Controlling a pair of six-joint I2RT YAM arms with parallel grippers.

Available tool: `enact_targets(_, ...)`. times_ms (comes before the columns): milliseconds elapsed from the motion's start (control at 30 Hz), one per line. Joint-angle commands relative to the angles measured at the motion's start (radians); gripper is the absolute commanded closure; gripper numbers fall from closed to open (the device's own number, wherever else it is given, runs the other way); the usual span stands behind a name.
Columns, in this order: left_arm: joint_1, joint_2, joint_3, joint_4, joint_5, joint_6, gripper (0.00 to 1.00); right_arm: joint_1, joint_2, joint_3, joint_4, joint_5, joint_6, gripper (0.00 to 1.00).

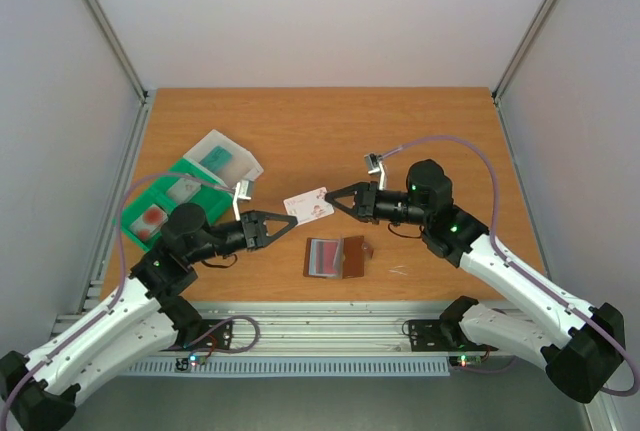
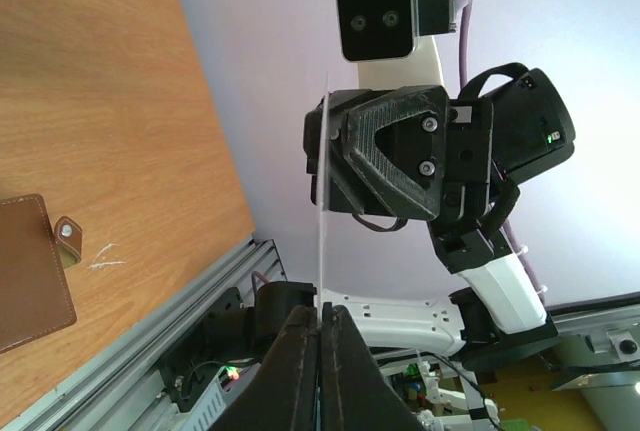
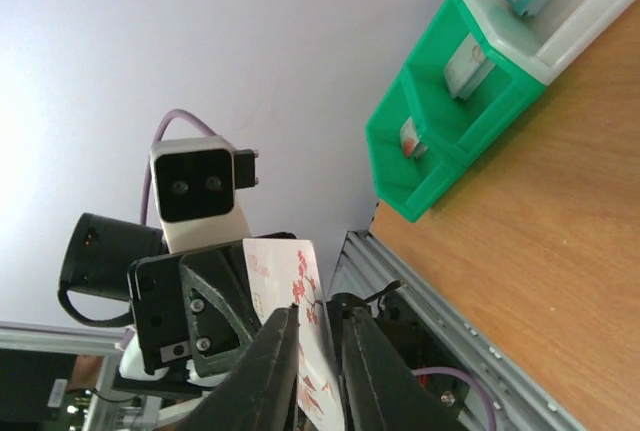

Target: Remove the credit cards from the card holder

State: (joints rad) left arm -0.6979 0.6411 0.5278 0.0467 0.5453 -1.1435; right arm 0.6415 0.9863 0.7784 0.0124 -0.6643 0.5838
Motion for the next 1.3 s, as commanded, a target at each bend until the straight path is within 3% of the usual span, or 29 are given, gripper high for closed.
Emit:
enact_targets(0, -0.003, -0.015, 0.017, -0.029, -0.016, 0.059, 1.00, 0.003, -0.017, -0.016, -0.033, 0.024, -0.010, 0.78)
enact_targets(100, -0.003, -0.010, 0.038, -0.098, -0.028, 0.099, 1.00, 0.002, -0.036, -0.035, -0.047, 0.022, -0.014, 0.61)
enact_targets(200, -0.003, -0.011, 0.057, -0.146, -0.054, 0.133, 1.00, 0.003, -0.060, -0.051, -0.082, 0.025, -0.032, 0.53)
enact_targets(300, 0.000, -0.004, 0.071, -0.198, -0.091, 0.169, 0.99, 0.003, -0.097, -0.068, -0.142, 0.036, -0.067, 0.28)
enact_targets(500, 0.048, 0.046, 0.133, -0.360, -0.156, 0.238, 0.99, 0.002, -0.179, -0.068, -0.291, 0.083, -0.152, 0.03)
enact_targets(1000, 0.487, 0.200, 0.273, -0.618, -0.081, 0.393, 1.00, 0.003, -0.256, -0.090, -0.399, 0.102, -0.199, 0.01)
enact_targets(1267, 0.668, 0.255, 0.295, -0.702, -0.174, 0.470, 1.00, 0.003, -0.261, -0.093, -0.418, 0.083, -0.217, 0.02)
